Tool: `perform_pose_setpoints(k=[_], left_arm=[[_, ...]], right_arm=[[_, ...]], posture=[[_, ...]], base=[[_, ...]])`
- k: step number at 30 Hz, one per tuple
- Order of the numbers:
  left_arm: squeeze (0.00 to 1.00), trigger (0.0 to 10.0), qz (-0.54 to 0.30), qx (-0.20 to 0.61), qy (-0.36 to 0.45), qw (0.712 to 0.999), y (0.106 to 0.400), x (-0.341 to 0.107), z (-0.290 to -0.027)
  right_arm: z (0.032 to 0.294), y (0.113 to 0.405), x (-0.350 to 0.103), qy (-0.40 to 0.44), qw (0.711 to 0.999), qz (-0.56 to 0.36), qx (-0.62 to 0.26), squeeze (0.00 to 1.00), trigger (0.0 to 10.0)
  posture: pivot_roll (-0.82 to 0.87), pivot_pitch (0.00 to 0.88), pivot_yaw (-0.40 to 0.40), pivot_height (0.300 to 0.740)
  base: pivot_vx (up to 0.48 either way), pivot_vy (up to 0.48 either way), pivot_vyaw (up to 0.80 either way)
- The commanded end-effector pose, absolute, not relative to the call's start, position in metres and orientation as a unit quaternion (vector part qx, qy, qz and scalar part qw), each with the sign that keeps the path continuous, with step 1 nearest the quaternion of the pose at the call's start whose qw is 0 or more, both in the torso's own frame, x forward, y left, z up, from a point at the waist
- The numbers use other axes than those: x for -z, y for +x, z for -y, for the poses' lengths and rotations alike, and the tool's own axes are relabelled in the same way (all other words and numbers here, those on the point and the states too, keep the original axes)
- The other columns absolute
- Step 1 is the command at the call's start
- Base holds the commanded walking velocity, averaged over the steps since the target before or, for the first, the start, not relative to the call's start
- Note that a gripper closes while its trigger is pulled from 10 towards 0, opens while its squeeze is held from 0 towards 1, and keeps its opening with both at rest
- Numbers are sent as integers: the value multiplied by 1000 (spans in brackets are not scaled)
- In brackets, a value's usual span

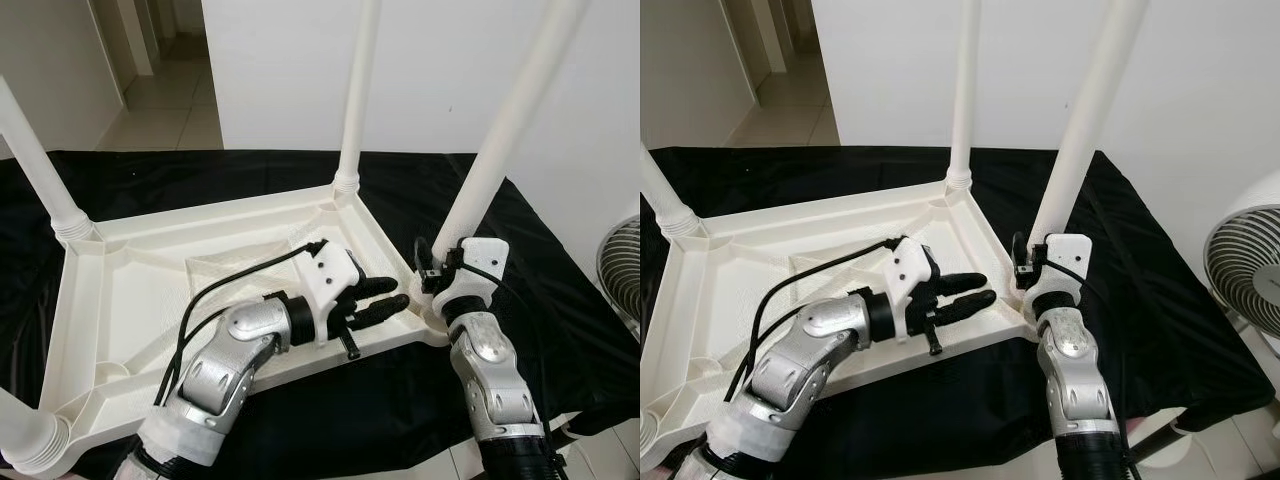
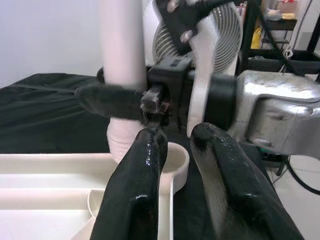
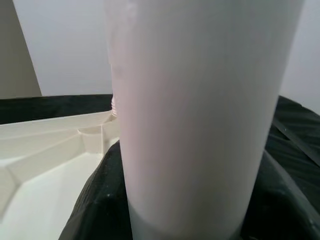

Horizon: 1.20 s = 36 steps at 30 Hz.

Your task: Building children table

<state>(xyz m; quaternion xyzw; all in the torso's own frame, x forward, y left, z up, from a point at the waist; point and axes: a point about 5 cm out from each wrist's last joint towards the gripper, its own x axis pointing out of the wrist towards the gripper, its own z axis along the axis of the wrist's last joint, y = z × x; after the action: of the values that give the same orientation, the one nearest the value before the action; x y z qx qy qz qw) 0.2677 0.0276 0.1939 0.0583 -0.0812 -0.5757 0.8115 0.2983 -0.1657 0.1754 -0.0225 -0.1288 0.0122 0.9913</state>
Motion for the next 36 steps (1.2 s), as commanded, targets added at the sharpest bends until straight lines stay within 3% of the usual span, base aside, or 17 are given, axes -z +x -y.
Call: perform_pose_setpoints(k=[1, 17, 36], left_arm=[[0, 10000, 80, 540, 56, 836, 272, -191, -27], [0, 10000, 71, 551, 54, 830, 267, -183, -24], [0, 10000, 62, 546, 67, 833, 265, -176, -29]], right_arm=[[164, 294, -178, -19, 990, 136, -21, 0, 10000], [173, 273, -172, -29, 992, 119, -19, 0, 10000], [188, 272, -166, -30, 995, 99, 3, 0, 10000]], posture=[[11, 0, -13, 740], [-11, 0, -10, 740], [-8, 19, 1, 740]], base=[[0, 0, 0], [0, 0, 0], [0, 0, 0]])
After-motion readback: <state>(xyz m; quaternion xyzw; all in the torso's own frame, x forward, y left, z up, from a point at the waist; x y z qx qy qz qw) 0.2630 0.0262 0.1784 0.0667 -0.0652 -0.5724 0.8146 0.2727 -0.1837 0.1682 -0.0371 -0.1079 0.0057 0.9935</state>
